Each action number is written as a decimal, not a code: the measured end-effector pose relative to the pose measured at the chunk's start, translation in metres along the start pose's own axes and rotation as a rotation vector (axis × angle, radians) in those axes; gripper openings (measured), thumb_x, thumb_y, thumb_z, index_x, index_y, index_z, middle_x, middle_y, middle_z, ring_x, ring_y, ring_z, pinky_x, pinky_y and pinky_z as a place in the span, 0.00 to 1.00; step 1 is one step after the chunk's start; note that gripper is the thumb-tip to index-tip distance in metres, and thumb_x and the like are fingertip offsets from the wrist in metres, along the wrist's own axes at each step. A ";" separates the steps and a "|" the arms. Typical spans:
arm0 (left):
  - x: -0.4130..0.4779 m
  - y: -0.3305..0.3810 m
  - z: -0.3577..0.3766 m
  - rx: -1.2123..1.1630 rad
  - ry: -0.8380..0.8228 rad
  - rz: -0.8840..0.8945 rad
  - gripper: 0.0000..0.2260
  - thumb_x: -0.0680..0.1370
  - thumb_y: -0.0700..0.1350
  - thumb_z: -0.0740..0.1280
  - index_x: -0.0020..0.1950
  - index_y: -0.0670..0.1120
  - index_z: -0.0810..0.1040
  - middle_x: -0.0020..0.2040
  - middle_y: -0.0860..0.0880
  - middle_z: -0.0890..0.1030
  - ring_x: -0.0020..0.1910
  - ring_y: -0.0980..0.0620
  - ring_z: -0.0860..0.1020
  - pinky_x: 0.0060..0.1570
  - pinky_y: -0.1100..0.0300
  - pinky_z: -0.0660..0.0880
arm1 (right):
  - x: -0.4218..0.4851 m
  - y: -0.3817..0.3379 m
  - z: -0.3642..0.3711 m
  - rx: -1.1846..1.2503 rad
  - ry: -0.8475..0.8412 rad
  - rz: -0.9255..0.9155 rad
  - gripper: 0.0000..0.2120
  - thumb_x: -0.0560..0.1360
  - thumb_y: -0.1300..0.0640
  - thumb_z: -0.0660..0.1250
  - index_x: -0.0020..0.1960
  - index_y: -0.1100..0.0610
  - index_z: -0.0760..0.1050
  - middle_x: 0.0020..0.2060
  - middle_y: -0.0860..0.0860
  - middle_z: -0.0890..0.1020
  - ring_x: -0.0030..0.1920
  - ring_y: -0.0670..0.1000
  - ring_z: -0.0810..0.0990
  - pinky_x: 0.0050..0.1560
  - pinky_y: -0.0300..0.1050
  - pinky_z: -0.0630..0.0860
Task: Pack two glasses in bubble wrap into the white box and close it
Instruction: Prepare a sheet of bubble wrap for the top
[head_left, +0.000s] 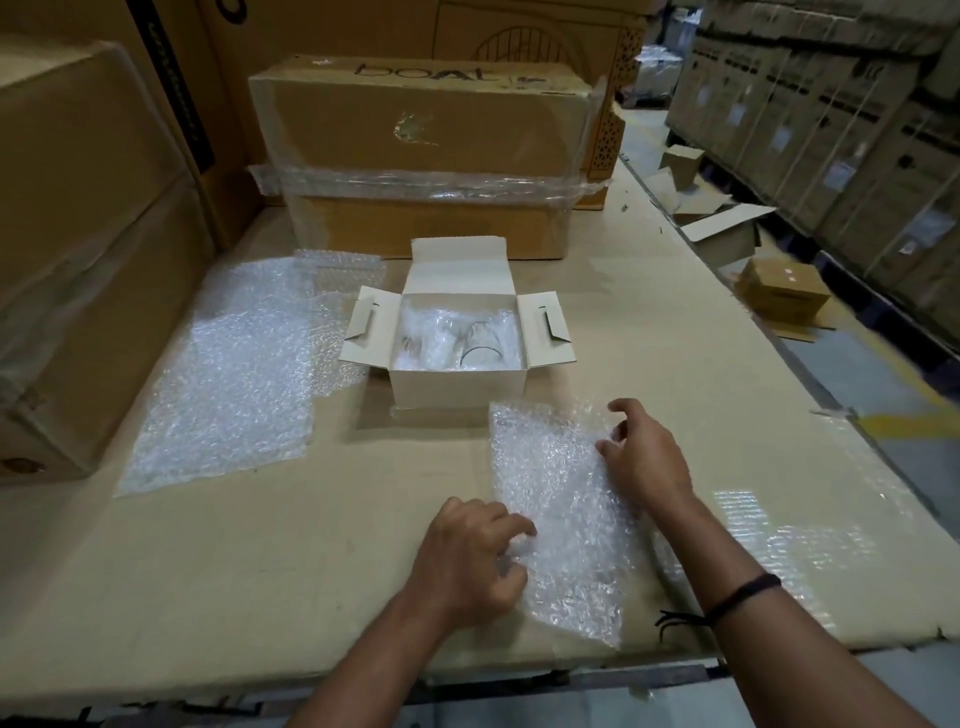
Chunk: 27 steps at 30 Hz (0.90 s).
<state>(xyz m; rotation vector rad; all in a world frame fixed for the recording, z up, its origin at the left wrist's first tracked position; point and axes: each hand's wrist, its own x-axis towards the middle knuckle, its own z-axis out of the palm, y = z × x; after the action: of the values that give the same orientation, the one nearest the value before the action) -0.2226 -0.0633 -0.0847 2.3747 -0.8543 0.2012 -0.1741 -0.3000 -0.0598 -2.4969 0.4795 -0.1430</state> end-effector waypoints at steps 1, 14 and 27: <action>-0.001 -0.003 0.001 0.003 -0.032 0.000 0.12 0.66 0.53 0.63 0.46 0.54 0.82 0.31 0.58 0.74 0.32 0.58 0.69 0.39 0.58 0.66 | -0.003 0.000 -0.001 -0.085 -0.014 -0.009 0.23 0.75 0.53 0.70 0.68 0.48 0.67 0.55 0.51 0.78 0.49 0.54 0.78 0.48 0.48 0.75; 0.041 -0.005 -0.017 -0.274 0.060 -0.737 0.28 0.73 0.62 0.68 0.68 0.51 0.69 0.49 0.51 0.78 0.46 0.51 0.78 0.49 0.54 0.77 | -0.018 -0.016 -0.029 0.591 -0.356 0.219 0.22 0.71 0.74 0.68 0.62 0.60 0.72 0.41 0.57 0.74 0.30 0.52 0.74 0.25 0.42 0.72; 0.072 -0.018 -0.019 -0.963 0.232 -0.833 0.19 0.72 0.26 0.66 0.60 0.41 0.74 0.41 0.46 0.79 0.40 0.50 0.79 0.40 0.58 0.78 | -0.022 -0.018 -0.047 0.629 -0.476 0.105 0.18 0.69 0.71 0.75 0.56 0.60 0.77 0.44 0.57 0.76 0.34 0.55 0.79 0.32 0.45 0.78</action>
<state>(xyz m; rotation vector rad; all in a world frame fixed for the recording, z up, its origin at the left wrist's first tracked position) -0.1547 -0.0790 -0.0541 1.5474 0.1972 -0.2301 -0.1988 -0.3023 -0.0109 -1.8018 0.3004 0.2954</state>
